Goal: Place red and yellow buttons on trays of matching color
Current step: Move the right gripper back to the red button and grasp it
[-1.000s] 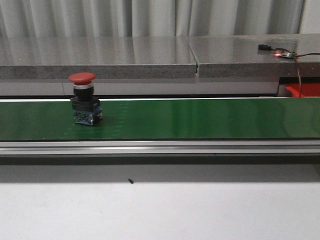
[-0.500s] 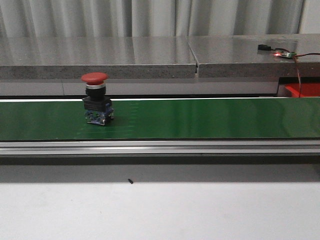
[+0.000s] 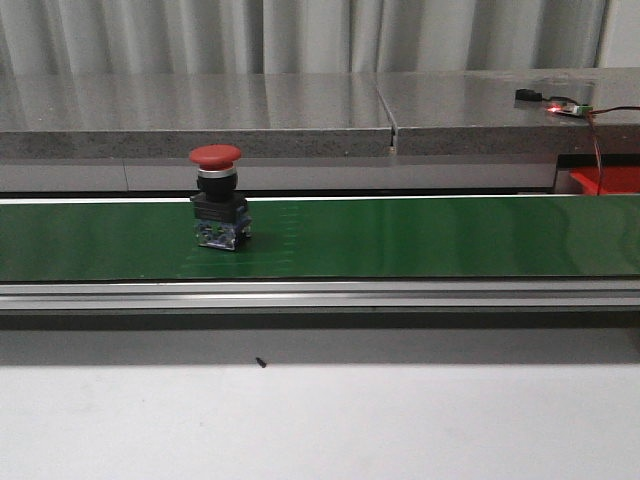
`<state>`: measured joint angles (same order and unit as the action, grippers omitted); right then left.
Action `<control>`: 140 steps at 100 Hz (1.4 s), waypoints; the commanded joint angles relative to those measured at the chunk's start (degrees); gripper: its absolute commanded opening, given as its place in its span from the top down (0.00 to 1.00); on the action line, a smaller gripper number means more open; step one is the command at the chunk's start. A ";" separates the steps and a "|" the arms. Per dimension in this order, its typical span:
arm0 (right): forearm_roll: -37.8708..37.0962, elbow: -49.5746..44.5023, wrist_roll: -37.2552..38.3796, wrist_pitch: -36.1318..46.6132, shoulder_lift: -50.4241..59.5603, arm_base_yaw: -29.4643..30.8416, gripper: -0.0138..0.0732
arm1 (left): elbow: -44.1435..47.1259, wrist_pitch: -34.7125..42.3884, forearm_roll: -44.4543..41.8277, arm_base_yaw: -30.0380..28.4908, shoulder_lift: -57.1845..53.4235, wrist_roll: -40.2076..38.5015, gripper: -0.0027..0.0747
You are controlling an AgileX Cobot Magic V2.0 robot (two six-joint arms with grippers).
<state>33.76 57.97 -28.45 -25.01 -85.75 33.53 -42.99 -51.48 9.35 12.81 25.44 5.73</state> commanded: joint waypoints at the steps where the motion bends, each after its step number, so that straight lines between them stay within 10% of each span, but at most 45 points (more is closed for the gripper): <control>1: 0.23 1.44 -1.75 1.57 4.71 -2.14 0.11 | -1.35 3.77 0.79 0.44 0.40 -0.51 0.99; 140: -2.10 20.64 -17.94 -24.44 -5.25 -46.71 0.11 | -1.35 3.77 0.79 0.44 0.40 -0.51 0.99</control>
<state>30.28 76.31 -43.43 -49.38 -92.02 -11.54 -42.99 -51.48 9.35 12.81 25.44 5.73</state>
